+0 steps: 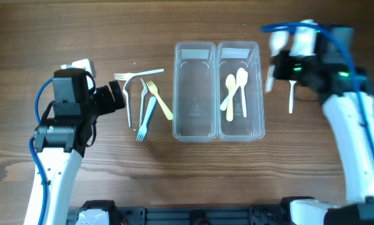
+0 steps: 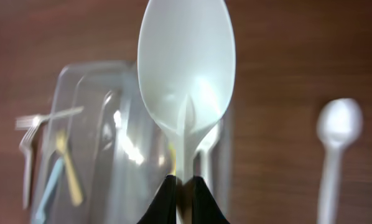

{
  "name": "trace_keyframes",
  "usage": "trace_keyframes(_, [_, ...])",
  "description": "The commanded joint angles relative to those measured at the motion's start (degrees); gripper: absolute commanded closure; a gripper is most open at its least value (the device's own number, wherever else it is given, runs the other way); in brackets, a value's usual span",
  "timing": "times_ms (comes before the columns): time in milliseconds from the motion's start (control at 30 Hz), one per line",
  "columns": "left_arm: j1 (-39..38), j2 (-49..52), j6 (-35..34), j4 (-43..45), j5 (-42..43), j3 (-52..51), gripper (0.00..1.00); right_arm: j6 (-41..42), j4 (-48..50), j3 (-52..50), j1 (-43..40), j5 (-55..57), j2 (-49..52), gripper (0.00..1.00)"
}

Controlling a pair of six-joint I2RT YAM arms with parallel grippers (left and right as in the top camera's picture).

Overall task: Pack container
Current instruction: 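Place the white spoon into the right container, then grasp the last white spoon with the right gripper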

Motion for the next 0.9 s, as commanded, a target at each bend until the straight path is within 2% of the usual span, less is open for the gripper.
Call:
trace_keyframes(0, [0.4,0.1,1.3,0.2,-0.4,1.2,0.00,3.6,4.1,-6.1,6.1,-1.5,6.2,0.96])
trace_keyframes(133, [0.4,0.1,1.3,0.2,-0.4,1.2,0.00,4.1,9.8,-8.8,9.9,-1.5,14.0,0.95])
trace_keyframes(200, [0.4,0.1,1.3,0.2,-0.4,1.2,0.00,-0.4,11.9,-8.7,11.1,-1.3,15.7,0.85])
trace_keyframes(300, [0.4,0.1,1.3,0.2,-0.4,1.2,0.00,-0.7,11.6,-7.4,11.0,1.4,14.2,0.69])
trace_keyframes(333, [0.4,0.1,1.3,0.2,-0.4,1.2,0.00,-1.2,11.7,-6.5,10.5,2.6,12.6,0.59])
trace_keyframes(400, [0.4,0.1,1.3,0.2,-0.4,1.2,0.00,-1.4,11.7,-5.3,9.2,6.1,9.4,0.52])
trace_keyframes(600, [0.4,0.1,1.3,0.2,-0.4,1.2,0.00,-1.3,12.6,-5.1,-1.7,15.9,4.5,0.54])
trace_keyframes(700, [0.4,0.1,1.3,0.2,-0.4,1.2,0.00,-1.1,12.7,-5.5,-10.1,15.9,6.9,0.57])
trace_keyframes(867, [0.4,0.1,1.3,0.2,-0.4,1.2,0.00,-4.1,13.5,-5.5,-15.9,14.4,15.2,0.57])
